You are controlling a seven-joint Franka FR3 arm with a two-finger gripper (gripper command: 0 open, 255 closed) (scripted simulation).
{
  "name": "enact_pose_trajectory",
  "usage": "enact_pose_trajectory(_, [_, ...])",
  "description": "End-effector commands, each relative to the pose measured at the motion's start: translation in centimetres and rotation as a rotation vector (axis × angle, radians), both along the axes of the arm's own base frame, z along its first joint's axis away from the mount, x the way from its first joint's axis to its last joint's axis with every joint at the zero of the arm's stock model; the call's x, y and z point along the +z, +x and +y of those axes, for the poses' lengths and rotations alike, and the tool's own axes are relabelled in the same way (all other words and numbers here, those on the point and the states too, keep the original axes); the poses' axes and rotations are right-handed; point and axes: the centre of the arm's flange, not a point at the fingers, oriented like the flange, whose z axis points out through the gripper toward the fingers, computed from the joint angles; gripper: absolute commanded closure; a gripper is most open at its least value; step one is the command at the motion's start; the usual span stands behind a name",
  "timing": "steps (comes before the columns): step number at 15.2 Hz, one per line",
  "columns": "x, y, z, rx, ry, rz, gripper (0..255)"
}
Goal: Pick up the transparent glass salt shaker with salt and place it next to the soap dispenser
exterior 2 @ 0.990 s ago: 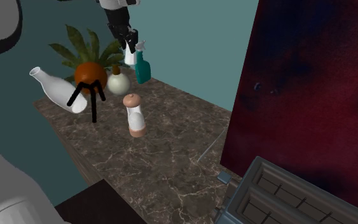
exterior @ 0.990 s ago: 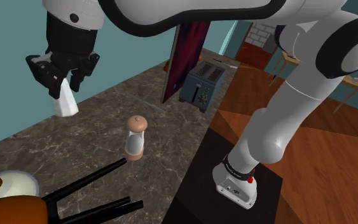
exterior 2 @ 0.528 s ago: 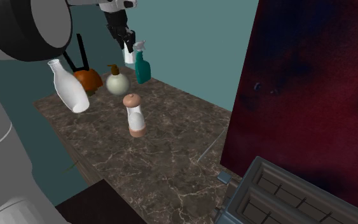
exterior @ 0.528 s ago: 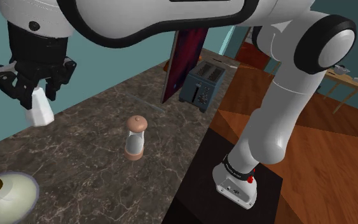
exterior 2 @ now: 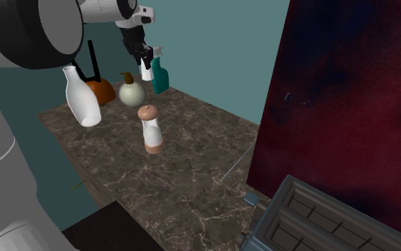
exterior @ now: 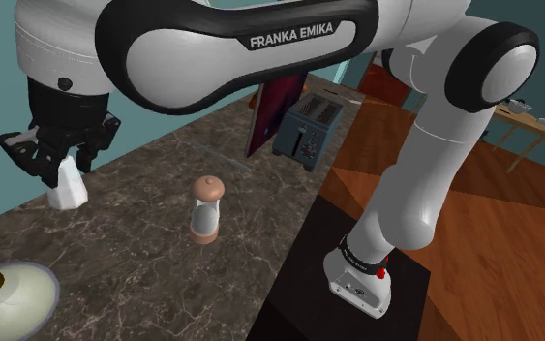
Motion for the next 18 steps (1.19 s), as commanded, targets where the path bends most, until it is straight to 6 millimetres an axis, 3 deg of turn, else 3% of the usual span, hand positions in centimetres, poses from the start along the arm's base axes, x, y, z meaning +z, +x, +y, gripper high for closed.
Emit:
enact_pose_trajectory(1, [-1.0, 0.0, 0.1, 0.0, 0.001, 0.0, 255])
enact_pose_trajectory(18, [-10.0, 0.0, 0.1, 0.0, 0.001, 0.0, 255])
